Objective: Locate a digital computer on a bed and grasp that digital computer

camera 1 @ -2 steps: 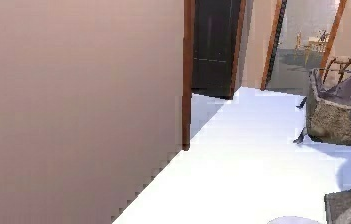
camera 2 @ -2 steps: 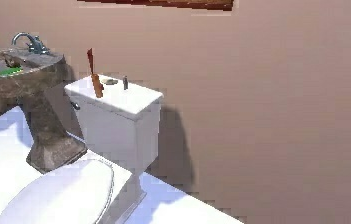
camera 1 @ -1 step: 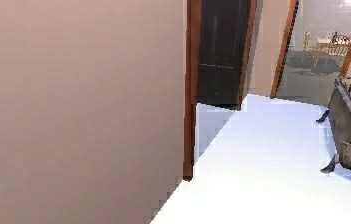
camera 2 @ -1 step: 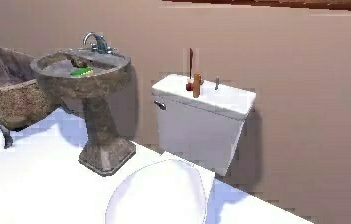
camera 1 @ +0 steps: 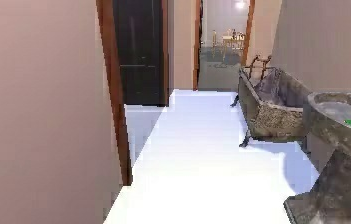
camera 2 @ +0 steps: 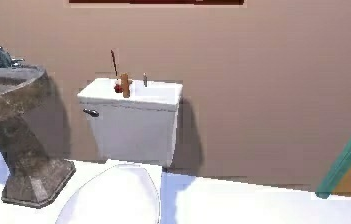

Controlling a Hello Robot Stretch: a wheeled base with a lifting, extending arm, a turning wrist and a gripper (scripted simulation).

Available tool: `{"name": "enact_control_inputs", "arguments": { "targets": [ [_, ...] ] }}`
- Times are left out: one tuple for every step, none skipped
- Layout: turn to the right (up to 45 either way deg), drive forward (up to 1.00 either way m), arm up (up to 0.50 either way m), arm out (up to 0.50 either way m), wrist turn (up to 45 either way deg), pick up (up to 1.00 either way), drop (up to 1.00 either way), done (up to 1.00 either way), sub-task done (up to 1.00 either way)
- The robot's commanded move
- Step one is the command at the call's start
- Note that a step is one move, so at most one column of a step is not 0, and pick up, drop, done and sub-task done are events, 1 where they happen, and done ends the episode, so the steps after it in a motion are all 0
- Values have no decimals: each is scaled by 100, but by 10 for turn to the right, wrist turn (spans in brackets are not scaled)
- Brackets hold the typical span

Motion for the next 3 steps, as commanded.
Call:
{"name": "enact_control_inputs", "arguments": {
  "targets": [
    [0, 100, 0, 0, 0, 0, 0, 0, 0],
    [0, 75, 0, 0, 0, 0, 0, 0, 0],
    [-450, 0, 0, 0, 0, 0, 0, 0, 0]
  ]
}}
